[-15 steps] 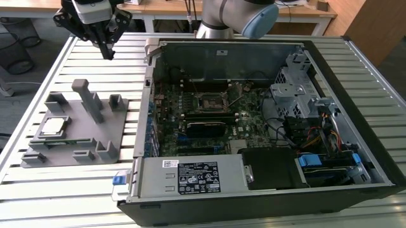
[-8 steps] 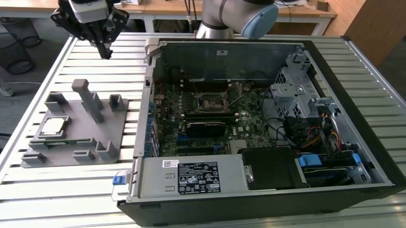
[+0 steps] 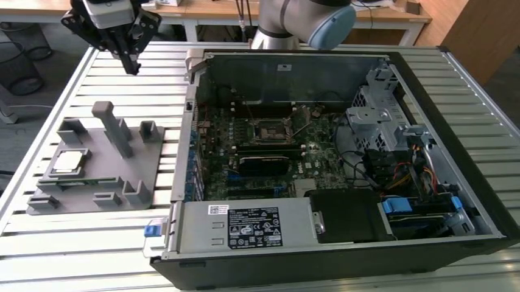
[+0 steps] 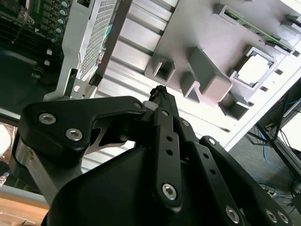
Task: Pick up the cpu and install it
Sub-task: 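Reach for the cpu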
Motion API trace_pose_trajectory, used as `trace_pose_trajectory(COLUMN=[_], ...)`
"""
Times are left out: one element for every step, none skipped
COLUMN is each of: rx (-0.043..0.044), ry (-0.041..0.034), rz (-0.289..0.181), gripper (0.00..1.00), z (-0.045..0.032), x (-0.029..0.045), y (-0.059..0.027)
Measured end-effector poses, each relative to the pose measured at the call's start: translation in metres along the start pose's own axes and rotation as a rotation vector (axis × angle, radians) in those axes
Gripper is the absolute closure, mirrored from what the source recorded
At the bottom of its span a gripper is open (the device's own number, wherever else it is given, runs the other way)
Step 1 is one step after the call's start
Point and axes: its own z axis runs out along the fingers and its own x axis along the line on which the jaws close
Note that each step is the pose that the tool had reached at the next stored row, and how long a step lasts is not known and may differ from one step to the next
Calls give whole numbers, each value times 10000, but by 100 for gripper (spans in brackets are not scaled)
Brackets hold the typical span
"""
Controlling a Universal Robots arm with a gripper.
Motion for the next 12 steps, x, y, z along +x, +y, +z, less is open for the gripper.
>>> trace_pose_trajectory(rx=[0, 1, 1, 0, -1, 0, 1, 0, 0, 1, 0, 0], ry=[1, 2, 2, 1, 1, 2, 2, 2, 2, 2, 2, 1], rz=[0, 0, 1, 1, 1, 1, 1, 1, 0, 1, 1, 0], gripper=[89, 89, 89, 89, 89, 89, 89, 89, 89, 89, 89, 89], z=[1, 1, 2, 4, 5, 5, 6, 6, 7, 7, 8, 9], x=[10, 20, 30, 41, 51, 61, 73, 88, 104, 120, 138, 157], y=[3, 5, 8, 11, 14, 16, 19, 22, 25, 28, 31, 34])
